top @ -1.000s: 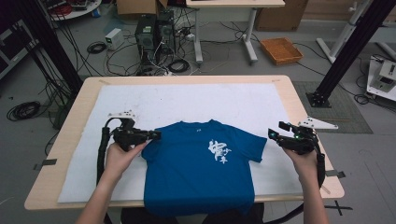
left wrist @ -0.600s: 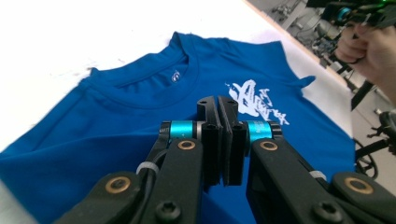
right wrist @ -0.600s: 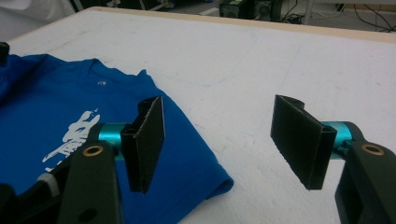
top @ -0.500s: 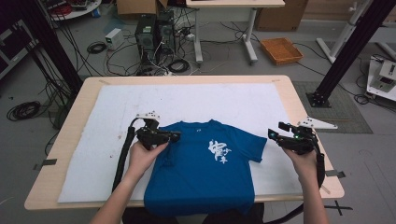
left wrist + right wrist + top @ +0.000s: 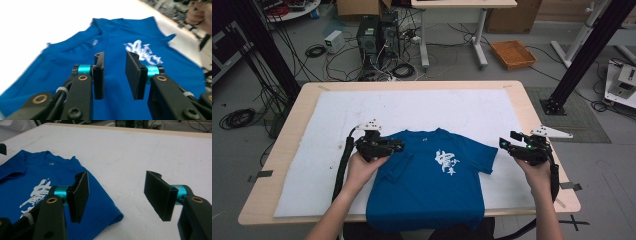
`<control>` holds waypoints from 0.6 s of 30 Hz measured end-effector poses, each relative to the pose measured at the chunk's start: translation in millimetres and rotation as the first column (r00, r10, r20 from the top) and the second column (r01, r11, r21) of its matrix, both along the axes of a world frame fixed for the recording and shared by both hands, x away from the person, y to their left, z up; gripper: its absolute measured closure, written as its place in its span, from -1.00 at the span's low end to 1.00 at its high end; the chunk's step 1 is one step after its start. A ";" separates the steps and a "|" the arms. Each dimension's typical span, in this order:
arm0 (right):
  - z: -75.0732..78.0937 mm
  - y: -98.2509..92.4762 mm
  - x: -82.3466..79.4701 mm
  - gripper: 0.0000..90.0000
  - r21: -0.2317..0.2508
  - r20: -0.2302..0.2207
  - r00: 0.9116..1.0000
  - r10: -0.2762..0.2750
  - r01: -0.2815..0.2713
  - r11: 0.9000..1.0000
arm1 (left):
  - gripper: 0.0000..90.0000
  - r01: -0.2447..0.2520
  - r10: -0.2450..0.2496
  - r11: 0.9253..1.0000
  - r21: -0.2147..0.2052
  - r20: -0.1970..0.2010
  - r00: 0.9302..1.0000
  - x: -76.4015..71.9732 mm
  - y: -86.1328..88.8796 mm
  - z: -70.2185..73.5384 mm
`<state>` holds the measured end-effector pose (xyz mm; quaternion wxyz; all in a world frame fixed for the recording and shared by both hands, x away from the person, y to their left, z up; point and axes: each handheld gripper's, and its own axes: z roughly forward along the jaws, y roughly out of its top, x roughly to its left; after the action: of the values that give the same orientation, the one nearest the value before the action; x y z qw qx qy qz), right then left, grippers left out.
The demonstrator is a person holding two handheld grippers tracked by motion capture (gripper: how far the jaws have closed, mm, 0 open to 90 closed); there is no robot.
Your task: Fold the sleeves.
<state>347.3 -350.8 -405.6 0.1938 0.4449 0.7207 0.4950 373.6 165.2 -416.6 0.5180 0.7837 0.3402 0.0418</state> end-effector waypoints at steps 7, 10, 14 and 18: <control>-6.8 0.3 5.2 0.09 0.006 -0.052 0.999 -0.011 0.011 1.000 | 0.29 -0.094 0.095 0.995 -0.016 0.070 0.993 -9.2 50.4 5.3; -11.1 1.2 8.5 0.16 0.000 -0.079 0.997 -0.017 0.017 1.000 | 0.27 -0.112 0.114 0.993 -0.033 0.081 0.990 -10.5 68.9 7.5; -19.6 1.7 14.2 0.26 0.000 -0.133 0.991 -0.031 0.032 0.999 | 0.22 -0.121 0.127 0.990 -0.069 0.092 0.988 -11.6 87.1 8.9; -28.7 2.7 20.6 0.30 -0.007 -0.187 0.981 -0.042 0.041 0.999 | 0.20 -0.116 0.123 0.990 -0.076 0.097 0.988 -12.2 94.9 9.3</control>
<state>367.9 -348.2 -434.3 0.1362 0.5040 0.7271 0.4458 361.5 260.0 -407.3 0.5584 0.7401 0.3610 0.1005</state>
